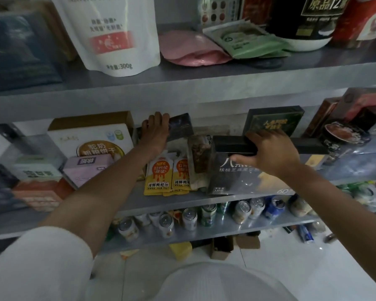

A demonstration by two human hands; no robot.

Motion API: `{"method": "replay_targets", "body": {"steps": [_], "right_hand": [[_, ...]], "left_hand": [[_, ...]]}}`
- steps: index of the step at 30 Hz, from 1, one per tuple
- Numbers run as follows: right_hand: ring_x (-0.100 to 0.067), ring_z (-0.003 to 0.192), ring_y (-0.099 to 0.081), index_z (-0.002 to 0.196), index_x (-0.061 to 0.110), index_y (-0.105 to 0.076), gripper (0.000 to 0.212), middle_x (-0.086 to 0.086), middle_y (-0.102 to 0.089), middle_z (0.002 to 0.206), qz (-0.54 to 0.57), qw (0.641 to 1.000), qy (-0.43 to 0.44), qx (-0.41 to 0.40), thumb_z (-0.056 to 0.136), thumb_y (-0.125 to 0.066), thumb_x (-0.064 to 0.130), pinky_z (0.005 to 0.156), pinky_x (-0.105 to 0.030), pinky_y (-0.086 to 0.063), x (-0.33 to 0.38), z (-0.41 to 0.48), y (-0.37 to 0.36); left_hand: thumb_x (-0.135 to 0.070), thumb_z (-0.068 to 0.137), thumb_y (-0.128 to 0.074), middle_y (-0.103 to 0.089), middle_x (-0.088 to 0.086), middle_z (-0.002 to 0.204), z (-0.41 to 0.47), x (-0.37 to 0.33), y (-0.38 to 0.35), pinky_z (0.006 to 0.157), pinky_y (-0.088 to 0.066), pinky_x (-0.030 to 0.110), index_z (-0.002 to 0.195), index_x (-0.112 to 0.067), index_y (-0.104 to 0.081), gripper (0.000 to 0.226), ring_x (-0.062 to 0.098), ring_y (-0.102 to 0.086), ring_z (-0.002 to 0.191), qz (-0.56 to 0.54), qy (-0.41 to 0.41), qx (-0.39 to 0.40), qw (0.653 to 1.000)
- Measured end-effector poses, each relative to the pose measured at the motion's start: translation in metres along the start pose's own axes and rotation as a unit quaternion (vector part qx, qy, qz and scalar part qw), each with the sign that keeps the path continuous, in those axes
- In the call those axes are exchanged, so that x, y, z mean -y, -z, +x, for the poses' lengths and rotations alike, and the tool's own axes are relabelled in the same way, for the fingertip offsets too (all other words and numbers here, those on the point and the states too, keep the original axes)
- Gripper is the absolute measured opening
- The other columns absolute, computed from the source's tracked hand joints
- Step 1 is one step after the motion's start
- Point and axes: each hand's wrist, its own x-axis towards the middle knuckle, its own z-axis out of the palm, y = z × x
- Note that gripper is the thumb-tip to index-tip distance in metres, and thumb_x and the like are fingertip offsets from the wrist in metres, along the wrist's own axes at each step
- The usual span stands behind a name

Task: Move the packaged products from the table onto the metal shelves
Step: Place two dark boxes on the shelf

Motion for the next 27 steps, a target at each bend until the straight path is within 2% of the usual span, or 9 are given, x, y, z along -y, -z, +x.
{"method": "replay_targets", "body": {"steps": [4,6,11,16,21,27], "right_hand": [[-0.030,0.066,-0.065,0.094,0.008,-0.070,0.090,-0.013,-0.068,0.077,0.001,1.000,0.006,0.015,0.074,-0.029,0.085,0.069,-0.037,-0.050,0.000,0.009,-0.003],[-0.030,0.070,-0.066,0.101,0.009,-0.069,0.095,-0.013,-0.069,0.082,0.002,1.000,0.007,0.022,0.073,-0.025,0.088,0.072,-0.037,-0.050,0.001,0.014,-0.004],[-0.028,0.067,-0.065,0.101,0.011,-0.069,0.099,-0.011,-0.068,0.079,0.009,0.999,0.016,0.032,0.072,-0.015,0.088,0.068,-0.033,-0.048,0.000,0.022,-0.007],[-0.029,0.074,-0.066,0.107,0.012,-0.067,0.097,-0.010,-0.069,0.087,0.011,0.999,0.012,0.036,0.071,-0.017,0.087,0.072,-0.033,-0.049,-0.001,0.025,-0.009],[-0.029,0.070,-0.065,0.105,0.010,-0.068,0.100,-0.012,-0.069,0.082,0.021,0.998,0.022,0.046,0.072,-0.014,0.087,0.074,-0.036,-0.050,-0.003,0.025,-0.012],[-0.028,0.068,-0.065,0.104,0.011,-0.069,0.094,-0.010,-0.069,0.080,0.019,0.998,0.021,0.058,0.073,-0.018,0.085,0.074,-0.036,-0.051,-0.004,0.028,-0.011]], "left_hand": [[0.001,0.077,-0.057,-0.037,0.021,0.127,0.007,0.004,-0.002,0.094,-0.028,0.043,0.136,-0.005,-0.032,0.065,0.036,-0.037,0.114,0.020,-0.012,-0.021,1.000],[0.001,0.078,-0.057,-0.039,0.021,0.129,0.013,0.007,-0.001,0.100,-0.027,0.043,0.140,-0.006,-0.030,0.068,0.036,-0.038,0.117,0.030,-0.014,-0.038,0.999],[0.003,0.087,-0.052,-0.028,0.023,0.149,0.024,0.015,-0.003,0.115,-0.016,0.050,0.151,-0.007,-0.016,0.074,0.041,-0.025,0.137,0.038,0.035,-0.105,0.993],[-0.005,0.087,-0.059,-0.037,0.023,0.144,0.032,0.021,-0.012,0.115,-0.016,0.054,0.148,-0.008,-0.023,0.071,0.041,-0.033,0.133,0.046,0.091,-0.051,0.993],[-0.020,0.093,-0.056,-0.031,0.020,0.150,0.041,0.022,-0.015,0.117,-0.011,0.051,0.148,-0.008,-0.022,0.066,0.036,-0.027,0.138,0.088,0.083,-0.008,0.993],[-0.016,0.096,-0.050,-0.035,0.017,0.149,0.045,0.022,-0.012,0.116,-0.011,0.049,0.145,-0.008,-0.030,0.054,0.033,-0.030,0.138,0.037,0.087,-0.010,0.995]]}}
